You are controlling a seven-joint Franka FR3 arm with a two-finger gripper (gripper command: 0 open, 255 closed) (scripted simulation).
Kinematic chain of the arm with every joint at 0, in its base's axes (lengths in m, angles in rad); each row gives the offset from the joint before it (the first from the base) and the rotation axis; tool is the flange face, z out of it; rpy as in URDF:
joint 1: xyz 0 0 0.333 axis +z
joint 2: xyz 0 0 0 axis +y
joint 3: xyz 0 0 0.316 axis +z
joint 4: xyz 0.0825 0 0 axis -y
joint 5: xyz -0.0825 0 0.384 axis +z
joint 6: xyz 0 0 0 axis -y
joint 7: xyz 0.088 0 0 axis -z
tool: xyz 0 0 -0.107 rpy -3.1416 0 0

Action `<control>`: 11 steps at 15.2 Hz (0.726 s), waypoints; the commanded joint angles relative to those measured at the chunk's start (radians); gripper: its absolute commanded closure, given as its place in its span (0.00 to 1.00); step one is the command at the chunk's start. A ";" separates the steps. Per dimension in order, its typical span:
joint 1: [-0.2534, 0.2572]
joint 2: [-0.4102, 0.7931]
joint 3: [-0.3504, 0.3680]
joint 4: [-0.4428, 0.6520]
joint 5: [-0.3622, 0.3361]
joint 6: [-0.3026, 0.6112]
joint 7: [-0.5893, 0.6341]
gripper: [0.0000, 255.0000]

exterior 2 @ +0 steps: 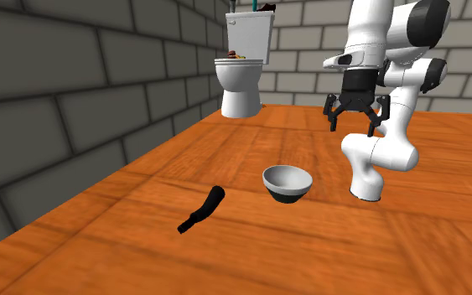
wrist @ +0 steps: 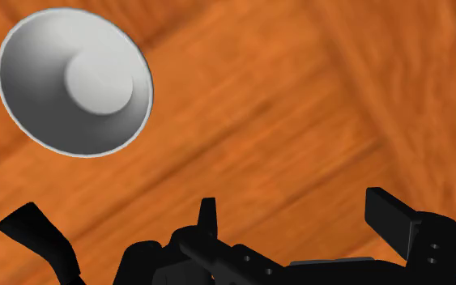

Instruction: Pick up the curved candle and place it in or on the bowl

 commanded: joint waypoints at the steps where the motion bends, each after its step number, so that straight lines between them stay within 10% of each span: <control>1: 0.000 0.000 0.000 0.000 0.000 0.000 0.000 0.00; 11: -0.023 0.146 -0.125 -0.119 -0.130 0.288 -0.221 0.00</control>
